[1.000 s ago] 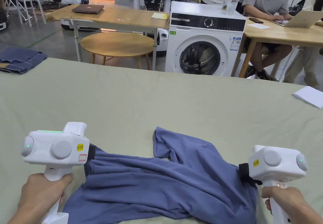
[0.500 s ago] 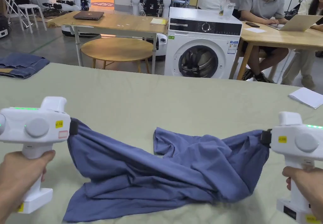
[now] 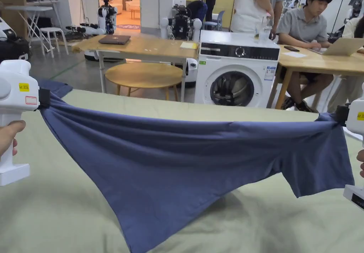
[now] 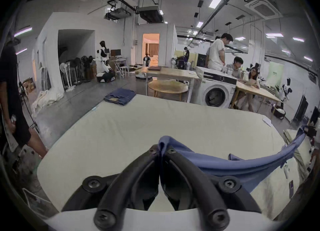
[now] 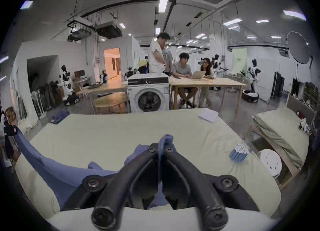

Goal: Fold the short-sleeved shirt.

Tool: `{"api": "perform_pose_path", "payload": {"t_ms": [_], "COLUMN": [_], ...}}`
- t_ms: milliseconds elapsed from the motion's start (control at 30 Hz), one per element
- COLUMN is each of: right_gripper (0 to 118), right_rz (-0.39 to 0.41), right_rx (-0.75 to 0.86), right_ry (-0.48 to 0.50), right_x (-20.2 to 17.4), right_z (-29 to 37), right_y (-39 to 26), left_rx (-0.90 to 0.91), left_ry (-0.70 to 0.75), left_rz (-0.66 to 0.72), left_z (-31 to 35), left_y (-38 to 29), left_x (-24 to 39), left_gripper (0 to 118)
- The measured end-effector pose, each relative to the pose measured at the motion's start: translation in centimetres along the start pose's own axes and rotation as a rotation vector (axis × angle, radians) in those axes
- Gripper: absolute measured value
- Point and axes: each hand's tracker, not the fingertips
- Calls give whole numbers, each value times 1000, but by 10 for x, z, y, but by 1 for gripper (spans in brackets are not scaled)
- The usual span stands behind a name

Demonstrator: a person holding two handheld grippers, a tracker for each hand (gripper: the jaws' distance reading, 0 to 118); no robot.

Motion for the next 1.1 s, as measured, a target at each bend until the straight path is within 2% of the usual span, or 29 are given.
{"api": "perform_pose_path", "payload": {"t_ms": [133, 433, 633, 833, 1100], "right_gripper": [1, 1, 1, 1, 1], "right_rz": [44, 64, 89, 156, 175], "right_rx": [43, 143, 188, 207, 55], "right_ry": [-6, -25, -45, -68, -93], "right_x": [-17, -40, -47, -47, -21], "right_z": [-4, -17, -28, -41, -46], "right_y": [28, 105, 133, 114, 17], "left_rx": [22, 122, 171, 183, 85], "left_ry": [30, 55, 83, 101, 52], "left_rz": [-23, -33, -75, -111, -123], "left_z": [-4, -5, -8, -22, -41], "left_y": [30, 106, 133, 114, 20], "left_x": [1, 8, 17, 26, 21], "left_gripper": [0, 0, 0, 0, 0]}}
